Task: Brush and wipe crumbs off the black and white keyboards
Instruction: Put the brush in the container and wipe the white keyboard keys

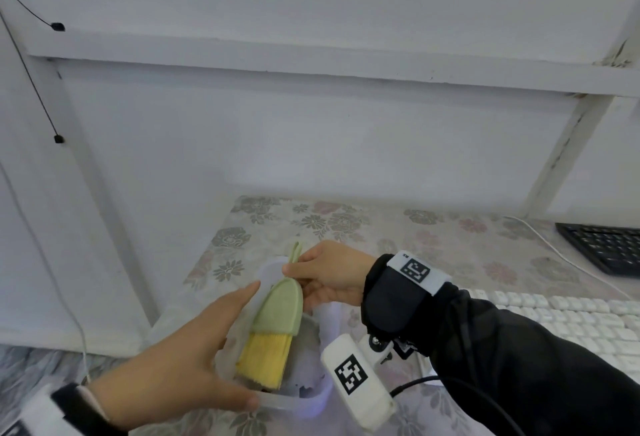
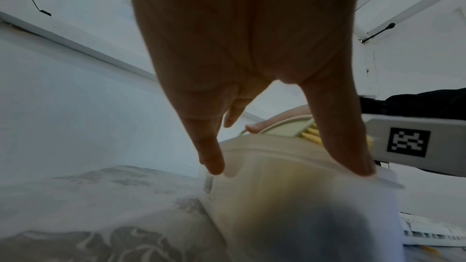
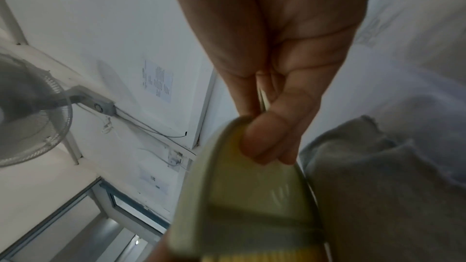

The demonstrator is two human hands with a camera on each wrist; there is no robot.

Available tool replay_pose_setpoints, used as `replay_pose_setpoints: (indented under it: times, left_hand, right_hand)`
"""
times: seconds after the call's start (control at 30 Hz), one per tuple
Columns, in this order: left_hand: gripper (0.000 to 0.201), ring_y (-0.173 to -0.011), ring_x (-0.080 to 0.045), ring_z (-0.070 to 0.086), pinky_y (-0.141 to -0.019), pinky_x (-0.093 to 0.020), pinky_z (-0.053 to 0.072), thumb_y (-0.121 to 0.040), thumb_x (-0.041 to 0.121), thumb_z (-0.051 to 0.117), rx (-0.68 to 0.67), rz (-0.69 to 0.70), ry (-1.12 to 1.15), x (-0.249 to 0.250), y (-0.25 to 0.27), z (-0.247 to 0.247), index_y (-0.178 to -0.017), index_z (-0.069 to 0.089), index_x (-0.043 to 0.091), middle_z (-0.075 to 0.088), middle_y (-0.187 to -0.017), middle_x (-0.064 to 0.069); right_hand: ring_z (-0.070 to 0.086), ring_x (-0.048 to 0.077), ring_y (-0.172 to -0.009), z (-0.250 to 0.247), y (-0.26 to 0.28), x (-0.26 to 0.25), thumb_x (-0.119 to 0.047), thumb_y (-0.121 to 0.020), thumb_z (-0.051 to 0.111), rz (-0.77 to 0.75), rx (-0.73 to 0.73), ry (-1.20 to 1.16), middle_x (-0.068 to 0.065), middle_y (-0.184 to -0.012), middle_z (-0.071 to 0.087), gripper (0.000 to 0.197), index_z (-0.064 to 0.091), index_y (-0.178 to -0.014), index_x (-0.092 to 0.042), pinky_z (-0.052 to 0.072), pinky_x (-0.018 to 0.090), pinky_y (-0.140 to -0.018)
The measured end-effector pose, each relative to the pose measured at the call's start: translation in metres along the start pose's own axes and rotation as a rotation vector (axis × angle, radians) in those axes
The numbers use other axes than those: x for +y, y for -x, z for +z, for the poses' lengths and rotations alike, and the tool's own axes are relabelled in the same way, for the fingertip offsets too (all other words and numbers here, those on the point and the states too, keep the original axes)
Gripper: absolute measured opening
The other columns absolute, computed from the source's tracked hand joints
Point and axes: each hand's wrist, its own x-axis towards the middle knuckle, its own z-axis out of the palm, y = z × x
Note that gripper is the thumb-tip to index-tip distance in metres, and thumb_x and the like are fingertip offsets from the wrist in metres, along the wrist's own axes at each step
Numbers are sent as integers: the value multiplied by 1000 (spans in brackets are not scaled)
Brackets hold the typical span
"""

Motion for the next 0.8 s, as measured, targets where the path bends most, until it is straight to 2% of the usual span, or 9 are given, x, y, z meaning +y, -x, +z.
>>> replay_pose_setpoints:
  times: [0.13,0.23,0.33,0.43,0.6,0.8]
  left_hand:
    - [106,-125,29,6,-94,5,24,-62,52,79,-8,39,-51,-5,-1,-2,-133,0,61,2,-140,41]
    - [106,-130,22,7,-91,5,25,-61,55,78,-8,29,-74,-6,-2,-2,-132,-1,62,1,-143,37]
    - [111,-123,29,8,-87,9,26,-61,54,78,-10,29,-79,-6,-3,-2,-137,-4,54,0,-141,40]
    - [115,-119,33,1,-88,9,25,-60,54,78,-11,31,-86,-6,-3,-2,-138,-7,50,-3,-137,44]
    - [118,-125,26,8,-89,10,23,-59,57,78,-17,22,-90,-6,-4,-3,-137,-10,52,-6,-138,44]
    - [116,-120,31,6,-89,9,23,-61,55,78,-38,3,-87,-5,-4,-3,-135,-11,52,-8,-137,44]
  right_hand:
    - [63,7,-46,-2,-2,2,-4,-96,52,-5,56,-39,9,-70,62,15,59,-84,1,53,18,-47]
    - [60,5,-45,-6,-4,5,-7,-95,54,-13,105,33,8,-74,61,13,61,-87,0,52,18,-49]
    - [61,10,-48,-9,-3,8,-9,-93,57,1,85,68,9,-75,62,12,62,-94,2,55,22,-51]
    - [64,11,-48,-8,-1,7,-6,-94,56,19,25,-10,11,-76,62,11,60,-96,4,55,23,-50]
    - [63,9,-47,-4,-7,9,-3,-97,48,33,25,-73,11,-74,60,17,57,-84,2,53,21,-47]
    - [62,8,-45,-5,-11,15,-3,-98,44,46,63,-81,10,-77,58,23,59,-82,-1,53,21,-47]
